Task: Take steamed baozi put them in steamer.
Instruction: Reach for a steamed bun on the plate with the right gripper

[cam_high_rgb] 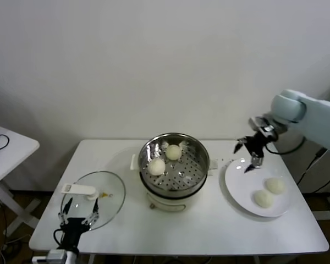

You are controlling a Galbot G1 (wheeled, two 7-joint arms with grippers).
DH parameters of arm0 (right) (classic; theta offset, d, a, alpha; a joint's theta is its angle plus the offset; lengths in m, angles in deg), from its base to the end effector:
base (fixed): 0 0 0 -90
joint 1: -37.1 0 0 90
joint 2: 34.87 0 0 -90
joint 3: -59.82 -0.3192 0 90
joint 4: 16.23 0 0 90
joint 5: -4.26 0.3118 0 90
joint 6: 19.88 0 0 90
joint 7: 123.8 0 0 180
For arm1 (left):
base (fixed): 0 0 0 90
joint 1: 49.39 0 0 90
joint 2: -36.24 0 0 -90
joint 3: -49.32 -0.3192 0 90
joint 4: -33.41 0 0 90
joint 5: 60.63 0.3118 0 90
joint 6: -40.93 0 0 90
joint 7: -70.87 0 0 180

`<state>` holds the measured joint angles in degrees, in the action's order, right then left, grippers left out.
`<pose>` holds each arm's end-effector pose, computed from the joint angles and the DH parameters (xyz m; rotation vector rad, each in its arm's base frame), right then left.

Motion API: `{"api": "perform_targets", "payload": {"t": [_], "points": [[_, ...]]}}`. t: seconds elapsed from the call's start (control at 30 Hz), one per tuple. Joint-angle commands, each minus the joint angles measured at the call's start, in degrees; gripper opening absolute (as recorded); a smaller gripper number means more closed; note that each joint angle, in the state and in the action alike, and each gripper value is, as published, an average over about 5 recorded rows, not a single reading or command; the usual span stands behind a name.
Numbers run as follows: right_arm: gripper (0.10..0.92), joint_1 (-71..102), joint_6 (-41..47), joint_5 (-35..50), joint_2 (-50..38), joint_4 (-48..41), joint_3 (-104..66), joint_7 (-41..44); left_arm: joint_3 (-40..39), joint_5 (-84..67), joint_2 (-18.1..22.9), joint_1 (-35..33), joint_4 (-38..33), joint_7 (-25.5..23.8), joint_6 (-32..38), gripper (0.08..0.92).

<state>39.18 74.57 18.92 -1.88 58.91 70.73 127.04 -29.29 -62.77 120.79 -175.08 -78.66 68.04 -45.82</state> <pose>0.4632 -0.1737 -0.0739 1.4582 -1.3273 1.2968 0.1159 0.0760 -0.3242 0.1178 -2.9603 -0.2104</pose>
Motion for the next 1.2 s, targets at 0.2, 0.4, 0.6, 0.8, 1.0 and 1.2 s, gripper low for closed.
{"api": "perform_targets", "payload": {"t": [0.2, 0.4, 0.6, 0.8, 1.0, 1.2], "points": [[0.823, 24.9, -4.0, -19.0, -7.4, -4.8, -17.7, -0.5, 0.5, 0.4, 0.7, -1.9, -1.1, 0.0, 0.2, 0.823], [0.823, 28.1, -4.7, -21.5, -4.1, -7.6, -20.1, -1.6, 0.7, 0.3, 1.0, -2.2, -1.3, 0.1, 0.2, 0.823], [0.823, 28.6, -4.6, -21.6, -1.2, -10.0, -20.3, -2.9, 0.8, 0.1, 1.1, -2.4, -1.0, 0.0, 0.3, 0.823], [0.823, 28.7, -4.5, -21.4, 1.0, -11.5, -20.1, -3.9, 1.2, 0.1, 0.7, -2.2, -0.8, -0.2, 0.2, 0.823], [0.823, 29.0, -4.6, -21.7, 2.1, -12.1, -19.9, -4.5, 1.3, 0.1, 0.6, -2.0, -0.3, -0.1, 0.2, 0.823], [0.823, 29.3, -4.6, -22.0, 2.6, -12.5, -19.8, -4.8, 1.3, 0.2, 0.8, -1.3, -0.1, -0.1, 0.0, 0.823]]}}
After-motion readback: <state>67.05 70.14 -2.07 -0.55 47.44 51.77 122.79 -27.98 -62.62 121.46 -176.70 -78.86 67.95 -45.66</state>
